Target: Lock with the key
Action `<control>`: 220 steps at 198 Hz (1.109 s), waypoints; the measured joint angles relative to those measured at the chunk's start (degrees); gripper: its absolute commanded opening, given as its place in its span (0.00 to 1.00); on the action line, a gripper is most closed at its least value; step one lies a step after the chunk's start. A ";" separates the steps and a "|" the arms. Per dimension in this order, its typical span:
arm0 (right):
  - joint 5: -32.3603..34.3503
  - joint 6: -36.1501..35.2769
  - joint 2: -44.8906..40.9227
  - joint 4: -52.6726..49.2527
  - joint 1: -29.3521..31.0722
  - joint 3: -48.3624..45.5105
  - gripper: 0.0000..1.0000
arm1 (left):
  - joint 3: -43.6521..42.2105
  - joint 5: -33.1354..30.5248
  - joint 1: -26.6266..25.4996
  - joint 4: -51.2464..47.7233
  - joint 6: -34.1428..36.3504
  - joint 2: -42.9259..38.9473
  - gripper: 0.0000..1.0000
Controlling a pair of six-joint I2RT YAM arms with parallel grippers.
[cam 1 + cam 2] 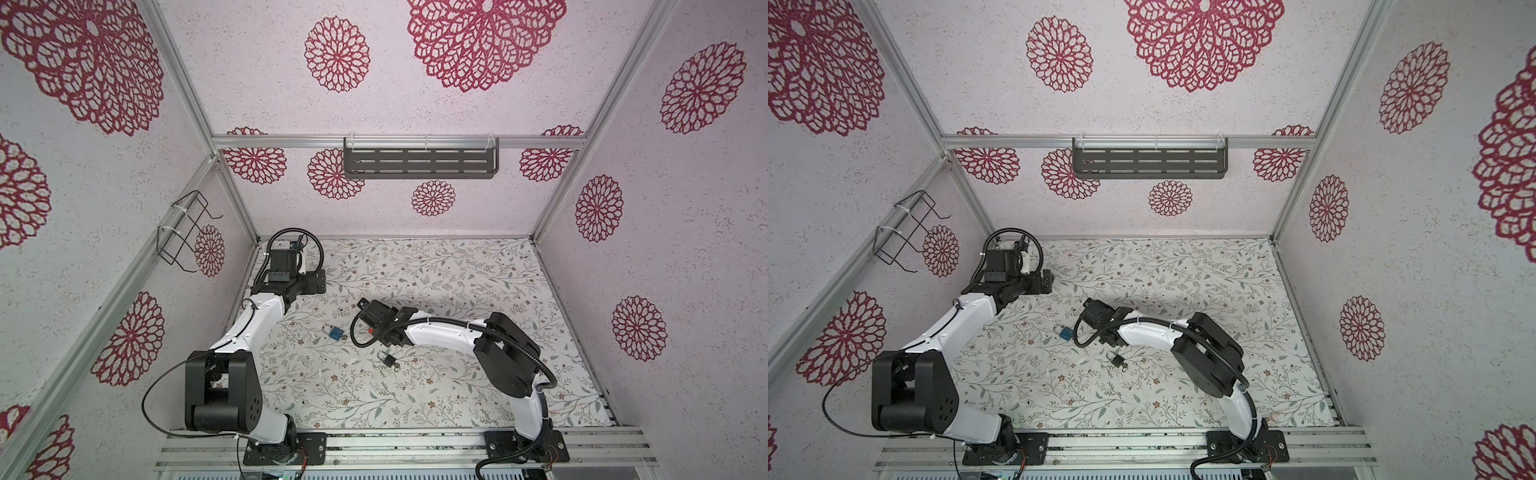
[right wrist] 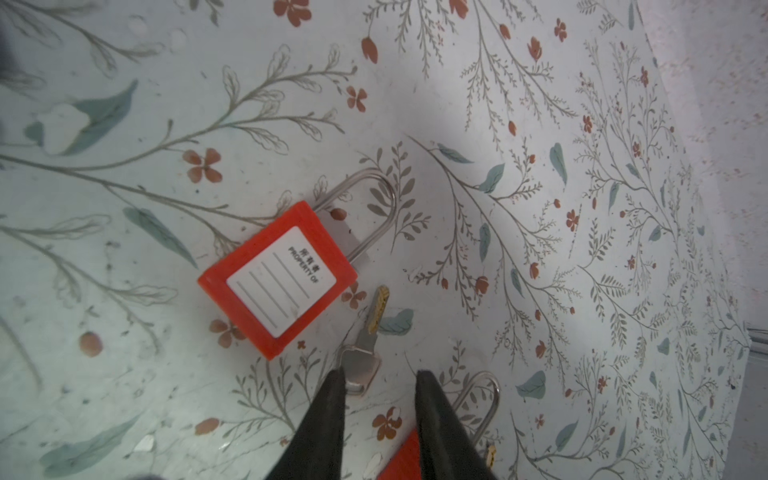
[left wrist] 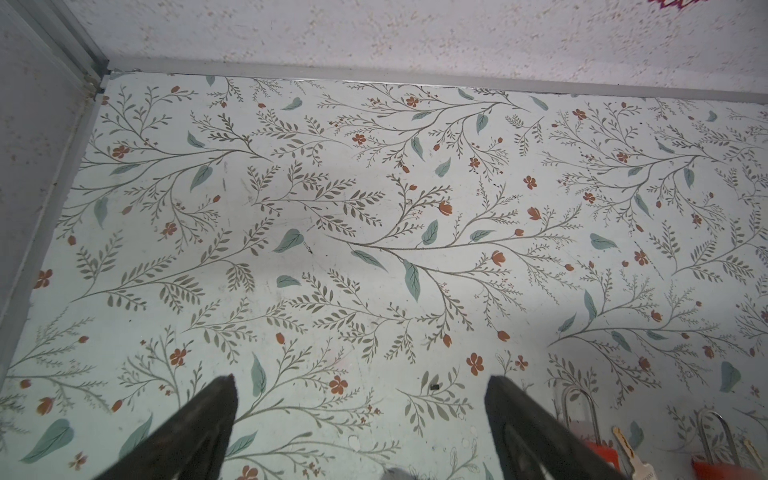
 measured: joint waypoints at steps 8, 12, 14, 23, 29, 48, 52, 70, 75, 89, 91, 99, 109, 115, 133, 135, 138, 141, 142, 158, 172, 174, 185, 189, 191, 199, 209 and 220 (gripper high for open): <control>-1.46 -0.04 -0.94 -0.76 -0.02 0.00 0.34 | 0.00 0.24 -0.11 0.00 0.00 0.00 0.97; -2.60 -0.04 -1.51 -1.18 -0.04 0.00 0.34 | 0.00 0.35 -0.13 -0.02 0.00 0.00 0.97; -2.86 -0.04 -1.75 -1.33 -0.07 0.00 0.34 | 0.00 0.44 -0.17 0.00 0.00 0.00 0.97; -5.68 0.04 -3.32 -2.51 -0.22 0.00 0.34 | 0.00 0.74 -0.31 -0.04 0.00 0.00 0.97; -7.43 0.15 -4.31 -3.28 -0.31 0.02 0.34 | 0.00 0.90 -0.42 -0.07 0.00 0.00 0.97; -13.27 1.42 -6.97 -5.75 -0.33 0.02 0.37 | 0.00 1.31 -0.83 -0.15 0.02 0.00 0.97; -14.56 1.86 -7.39 -6.29 -0.33 0.02 0.37 | 0.00 1.33 -0.94 -0.17 0.02 0.00 0.97; -19.37 3.58 -7.89 -8.17 -0.33 -0.07 0.38 | 0.00 1.60 -1.38 -0.28 0.07 0.00 0.97; -20.39 4.02 -7.89 -8.48 -0.33 -0.31 0.38 | 0.00 1.64 -1.49 -0.35 0.11 0.00 0.97; -22.71 4.87 -7.89 -9.44 -0.33 -1.49 0.39 | 0.00 1.68 -1.79 -0.68 0.11 0.00 0.97; -22.95 4.96 -7.89 -9.57 -0.33 -1.62 0.39 | 0.02 1.66 -1.86 -0.72 0.11 0.00 0.97; -24.00 5.35 -7.85 -10.38 -0.33 -2.14 0.39 | 0.04 1.66 -2.01 -0.94 0.13 0.00 0.97; -24.94 5.73 -7.74 -11.32 -0.33 -2.47 0.40 | 0.07 1.55 -2.23 -1.14 0.17 0.00 0.97; -25.40 5.95 -7.61 -11.74 -0.33 -2.49 0.41 | 0.07 1.51 -2.36 -1.22 0.20 0.00 0.97; -26.56 6.34 -6.97 -12.11 -0.33 -2.36 0.42 | 0.07 1.11 -2.93 -1.64 0.37 0.00 0.97; -26.58 6.40 -6.86 -12.13 -0.33 -2.34 0.42 | 0.07 1.09 -3.04 -1.70 0.39 0.00 0.97; -26.69 6.43 -6.67 -12.24 -0.33 -2.25 0.42 | 0.07 1.05 -3.15 -1.77 0.46 0.00 0.97; -26.77 6.51 -6.49 -12.26 -0.33 -2.21 0.42 | 0.07 1.05 -3.28 -1.86 0.46 0.00 0.97; -26.80 6.54 -6.43 -12.26 -0.33 -2.21 0.42 | 0.07 1.03 -3.34 -1.90 0.48 0.00 0.97; -27.12 6.91 -5.29 -12.39 -0.20 -1.90 0.43 | 0.07 0.83 -4.00 -2.47 0.72 0.00 0.97; -27.54 7.06 -4.57 -12.44 -0.07 -1.88 0.44 | 0.07 0.61 -4.61 -2.89 0.94 0.00 0.97; -27.63 7.06 -4.52 -12.41 -0.04 -1.88 0.44 | 0.07 0.61 -4.68 -2.97 0.98 0.00 0.97; -27.91 7.26 -4.15 -12.44 0.00 -1.88 0.44 | 0.07 0.37 -5.09 -3.28 1.27 0.00 0.97; -28.06 7.28 -4.11 -12.44 0.00 -1.88 0.44 | 0.07 0.31 -5.20 -3.39 1.33 0.00 0.97; -28.04 7.37 -4.09 -12.44 0.00 -1.88 0.44 | 0.07 0.26 -5.25 -3.41 1.38 0.00 0.97; -28.15 7.45 -4.07 -12.44 0.07 -1.88 0.44 | 0.07 0.15 -5.46 -3.54 1.51 0.00 0.97; -28.28 7.52 -4.07 -12.41 0.13 -1.88 0.45 | 0.07 -0.02 -5.57 -3.54 1.60 0.07 0.97; -28.52 7.56 -4.04 -12.44 0.22 -1.88 0.45 | 0.07 -0.24 -5.64 -3.58 1.70 0.15 0.97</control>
